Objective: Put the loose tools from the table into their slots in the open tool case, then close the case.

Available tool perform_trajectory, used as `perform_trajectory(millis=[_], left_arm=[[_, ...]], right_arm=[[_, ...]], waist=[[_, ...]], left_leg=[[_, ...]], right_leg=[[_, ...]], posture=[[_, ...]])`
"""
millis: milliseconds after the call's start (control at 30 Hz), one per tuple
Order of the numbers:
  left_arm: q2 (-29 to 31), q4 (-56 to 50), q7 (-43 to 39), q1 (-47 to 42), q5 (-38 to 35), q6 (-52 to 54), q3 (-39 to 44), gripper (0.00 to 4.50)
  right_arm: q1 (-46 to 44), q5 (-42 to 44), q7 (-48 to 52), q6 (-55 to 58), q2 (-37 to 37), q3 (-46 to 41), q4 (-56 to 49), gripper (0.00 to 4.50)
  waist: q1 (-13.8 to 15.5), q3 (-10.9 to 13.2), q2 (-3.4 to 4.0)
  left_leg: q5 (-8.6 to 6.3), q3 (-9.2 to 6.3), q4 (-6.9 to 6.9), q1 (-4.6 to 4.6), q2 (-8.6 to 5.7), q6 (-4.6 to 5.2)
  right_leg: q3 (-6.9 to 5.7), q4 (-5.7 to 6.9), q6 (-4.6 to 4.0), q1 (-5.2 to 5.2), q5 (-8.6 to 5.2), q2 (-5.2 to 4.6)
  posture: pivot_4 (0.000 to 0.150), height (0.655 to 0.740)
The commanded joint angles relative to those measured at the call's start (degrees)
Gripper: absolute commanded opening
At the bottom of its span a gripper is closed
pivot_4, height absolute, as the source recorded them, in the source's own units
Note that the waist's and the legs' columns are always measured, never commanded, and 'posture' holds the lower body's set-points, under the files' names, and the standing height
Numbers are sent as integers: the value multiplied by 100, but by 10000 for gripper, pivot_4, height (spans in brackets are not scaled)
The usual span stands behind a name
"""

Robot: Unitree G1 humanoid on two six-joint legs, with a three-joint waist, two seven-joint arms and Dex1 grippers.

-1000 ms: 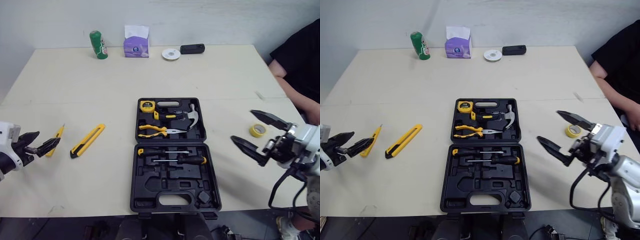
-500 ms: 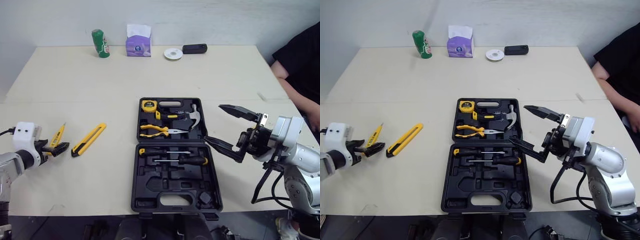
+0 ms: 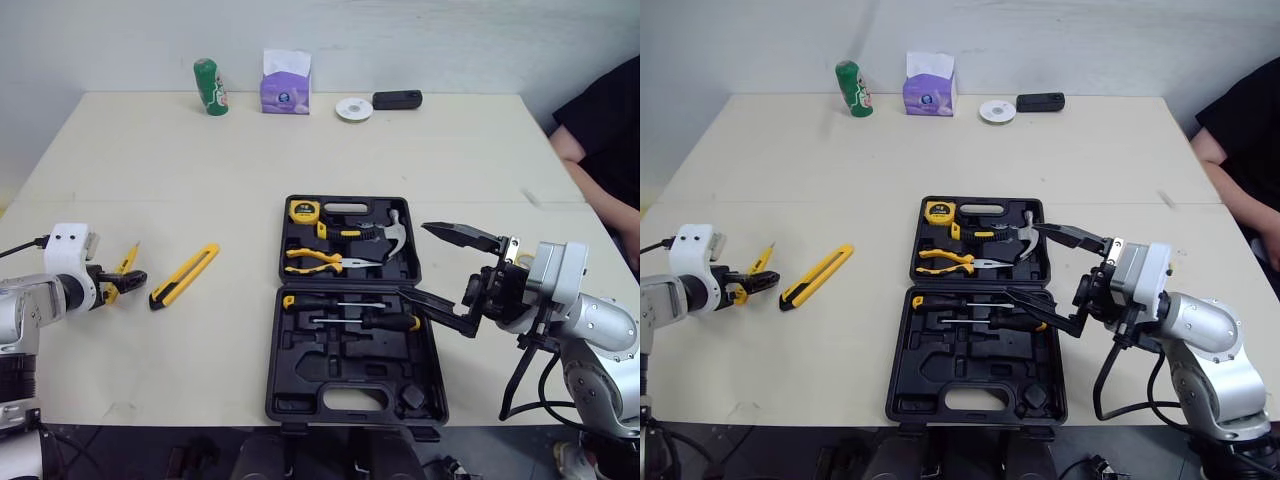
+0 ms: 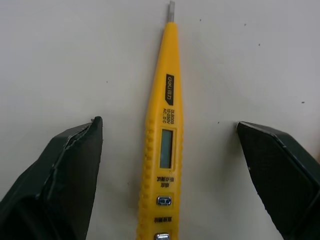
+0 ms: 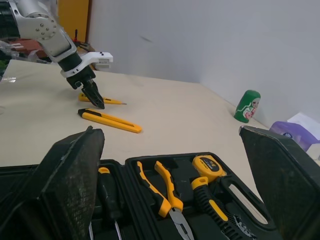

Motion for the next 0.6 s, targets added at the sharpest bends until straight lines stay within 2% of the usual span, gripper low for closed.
perform_trajectory(millis=[33,67,167,233,433,467,600], left_arm=[[163,83,-75,-42,155,340,-247,45000],[144,97,-62,-25,161,338,-246,45000],[102,131,-47,74,173,381,-195,37426],[106,89,-87,247,159,489,-118,30647],[81,130,-76,520,165,497,130,6088],[75,163,-56,550,206,366,175,4951],[-24,190,-11,554,252,-376,485,4950]], right_arm=[[-38,-49,-1,-64,43,-19,-185,44801],[-23,-64,0,-69,46,-14,-190,44801],[-11,-97,-8,-62,49,-6,-209,45000],[-30,-116,-27,-43,45,-20,-214,45000],[-6,-153,-58,-2,42,-34,-229,45000],[-15,-164,-64,6,37,-30,-224,45000],[-46,-208,-87,26,28,-9,-205,45000]], waist=[[-3,0,0],[-3,0,0],[-9,0,0],[-12,0,0],[-82,-3,5],[-97,-5,7],[-167,-12,21]], left_leg=[[0,0,0,0,0,0],[0,0,0,0,0,0],[2,1,-1,2,0,-1],[2,0,0,2,0,-1],[4,7,-5,12,3,-3],[4,7,-6,14,3,-4],[7,8,-12,21,4,-10]], right_leg=[[0,0,0,0,0,0],[1,0,0,0,0,0],[1,1,0,0,0,0],[1,1,0,0,0,0],[7,5,-1,0,-1,4],[7,5,-2,0,-1,4],[9,9,-3,1,-2,4]], posture=[[1500,7400],[1500,7400],[1500,7400],[1500,7400],[1500,7400],[1500,7400],[1500,7400]])
